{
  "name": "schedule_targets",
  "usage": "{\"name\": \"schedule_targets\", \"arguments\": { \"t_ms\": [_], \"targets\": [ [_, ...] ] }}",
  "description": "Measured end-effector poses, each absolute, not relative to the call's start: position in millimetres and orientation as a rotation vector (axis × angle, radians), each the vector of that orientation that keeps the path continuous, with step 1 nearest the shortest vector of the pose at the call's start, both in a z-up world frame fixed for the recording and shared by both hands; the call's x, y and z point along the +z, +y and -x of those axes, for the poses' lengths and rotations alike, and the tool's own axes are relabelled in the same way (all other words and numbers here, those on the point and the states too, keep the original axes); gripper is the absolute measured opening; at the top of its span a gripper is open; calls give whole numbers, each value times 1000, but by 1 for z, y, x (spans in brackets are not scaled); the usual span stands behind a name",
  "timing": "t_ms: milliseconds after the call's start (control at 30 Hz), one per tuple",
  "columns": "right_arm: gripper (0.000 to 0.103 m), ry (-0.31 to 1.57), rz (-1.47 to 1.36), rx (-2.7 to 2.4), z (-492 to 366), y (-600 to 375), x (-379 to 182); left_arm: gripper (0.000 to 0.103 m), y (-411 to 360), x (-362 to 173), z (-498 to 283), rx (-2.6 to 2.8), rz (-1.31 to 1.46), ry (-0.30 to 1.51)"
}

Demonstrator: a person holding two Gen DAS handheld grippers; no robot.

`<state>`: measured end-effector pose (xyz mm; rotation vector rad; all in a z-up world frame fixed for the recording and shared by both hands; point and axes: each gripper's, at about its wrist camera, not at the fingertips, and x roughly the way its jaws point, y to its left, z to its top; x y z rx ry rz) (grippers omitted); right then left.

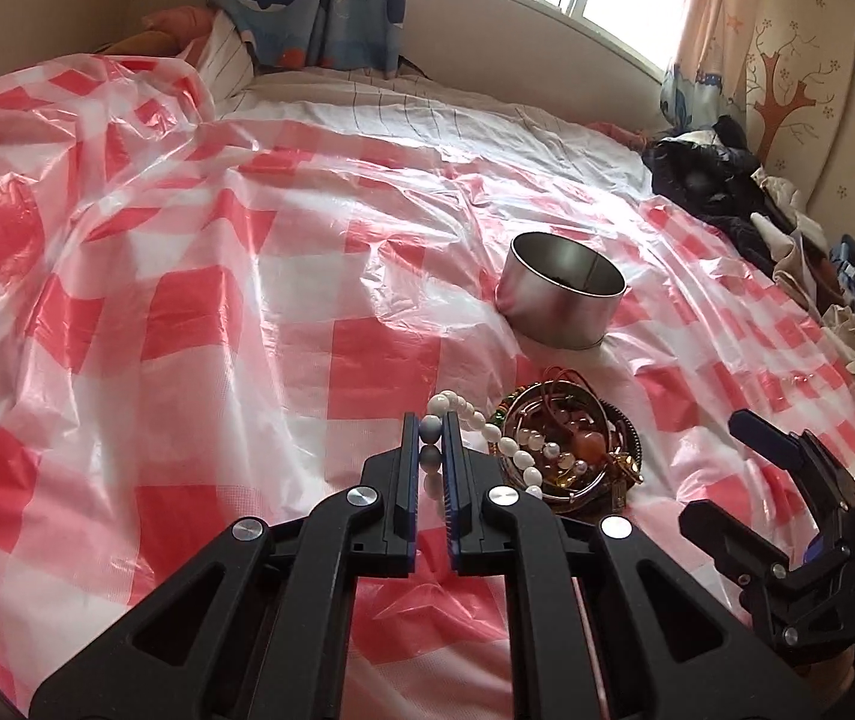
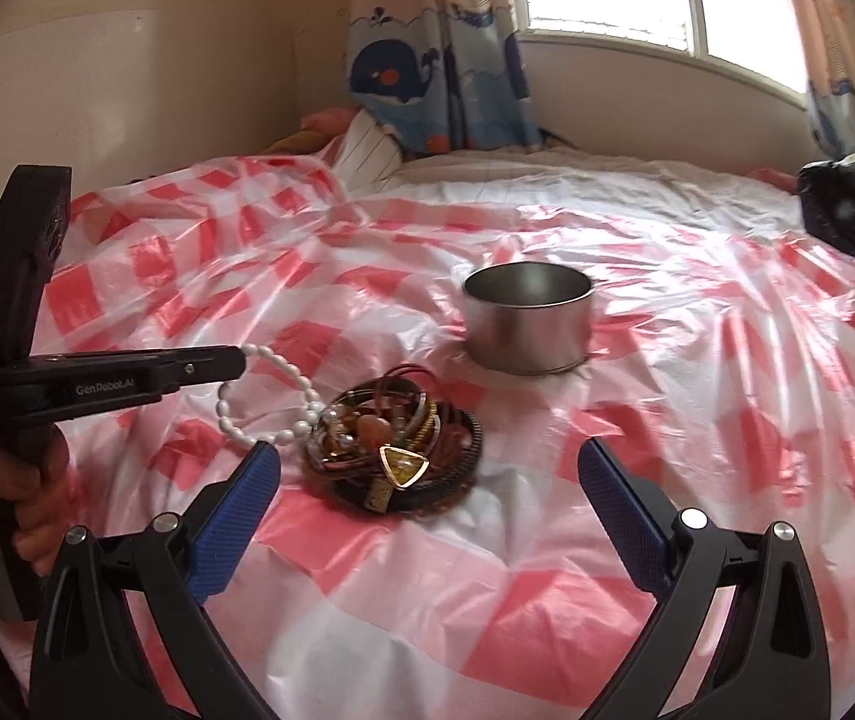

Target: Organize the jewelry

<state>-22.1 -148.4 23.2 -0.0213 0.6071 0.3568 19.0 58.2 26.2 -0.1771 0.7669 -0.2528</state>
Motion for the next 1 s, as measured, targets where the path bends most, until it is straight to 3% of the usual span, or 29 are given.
{"name": "schedule_targets", "arguments": {
  "t_ms": [233, 300, 367, 400, 433, 567, 833, 900, 967, 1000],
  "targets": [
    [76, 690, 40, 419, -6, -138, 18, 6, 57, 21, -23, -249, 172, 790],
    [58, 745, 61, 435, -14, -132, 11, 6, 55, 20, -24, -248, 161, 793],
    [29, 769, 61, 467, -17, -130, 5, 6, 54, 19, -25, -250, 158, 798],
    [24, 761, 61, 468, -15, -131, 6, 6, 53, 18, -26, -250, 156, 800],
    [10, 753, 56, 461, -14, -132, 7, 6, 53, 18, -26, -250, 154, 801],
    [3, 732, -49, 473, -9, -150, 12, 6, 51, 20, -25, -258, 144, 795],
    [2, 710, -157, 495, 5, -174, 31, 6, 44, 36, -15, -278, 128, 741],
    [7, 730, -117, 490, 2, -168, 28, 6, 41, 35, -14, -271, 116, 749],
    [71, 735, -86, 488, -2, -159, 24, 6, 42, 31, -15, -264, 122, 765],
    [72, 712, -60, 487, -1, -154, 24, 6, 43, 29, -15, -261, 126, 773]
  ]
}}
